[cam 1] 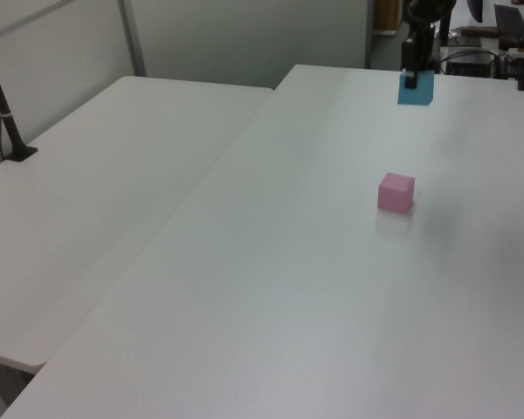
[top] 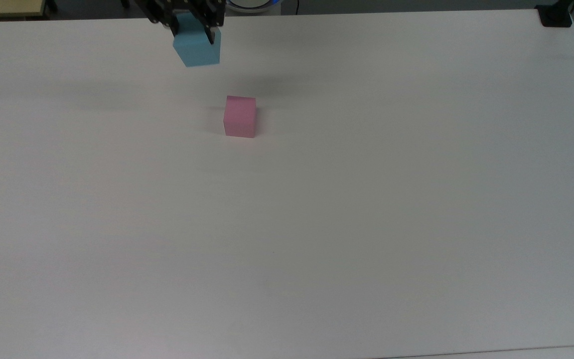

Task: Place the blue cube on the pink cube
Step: 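Lift the light-blue cube and carry it toward the pink cube, then lower the light-blue cube onto the top of the pink cube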

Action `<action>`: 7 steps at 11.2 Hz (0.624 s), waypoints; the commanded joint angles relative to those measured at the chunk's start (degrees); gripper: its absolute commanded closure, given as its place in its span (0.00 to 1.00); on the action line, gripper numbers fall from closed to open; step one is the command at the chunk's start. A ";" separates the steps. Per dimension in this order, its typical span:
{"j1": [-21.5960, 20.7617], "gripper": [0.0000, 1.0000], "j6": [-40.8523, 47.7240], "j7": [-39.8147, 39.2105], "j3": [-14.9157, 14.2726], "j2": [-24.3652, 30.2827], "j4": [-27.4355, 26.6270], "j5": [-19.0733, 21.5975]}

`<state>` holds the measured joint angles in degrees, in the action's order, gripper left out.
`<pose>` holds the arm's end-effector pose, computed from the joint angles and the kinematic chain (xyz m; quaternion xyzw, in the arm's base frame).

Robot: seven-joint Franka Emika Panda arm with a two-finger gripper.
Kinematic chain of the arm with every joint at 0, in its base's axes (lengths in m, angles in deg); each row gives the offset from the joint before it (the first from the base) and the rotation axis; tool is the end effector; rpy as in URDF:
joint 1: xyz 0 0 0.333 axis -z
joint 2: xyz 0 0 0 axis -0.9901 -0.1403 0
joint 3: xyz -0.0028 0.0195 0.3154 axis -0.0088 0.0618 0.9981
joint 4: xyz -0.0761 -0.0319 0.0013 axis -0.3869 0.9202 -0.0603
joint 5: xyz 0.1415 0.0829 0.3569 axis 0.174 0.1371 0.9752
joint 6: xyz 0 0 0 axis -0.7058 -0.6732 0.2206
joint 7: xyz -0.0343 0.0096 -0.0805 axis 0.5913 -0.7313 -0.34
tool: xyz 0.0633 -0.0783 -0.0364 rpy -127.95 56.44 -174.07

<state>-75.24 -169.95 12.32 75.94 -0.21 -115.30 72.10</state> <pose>0.5395 -0.0519 0.5553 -0.9987 0.0424 0.0100 0.0278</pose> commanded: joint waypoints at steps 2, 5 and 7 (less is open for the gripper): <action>0.16 0.62 -9.63 2.34 3.03 1.47 -10.10 -0.72; 0.07 0.62 -15.61 4.44 4.79 0.15 -14.15 -1.07; -0.63 0.62 -17.91 4.54 4.88 -1.42 -14.86 -1.16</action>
<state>-75.29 -184.65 15.24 80.43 -0.98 -128.32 72.07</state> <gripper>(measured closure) 0.454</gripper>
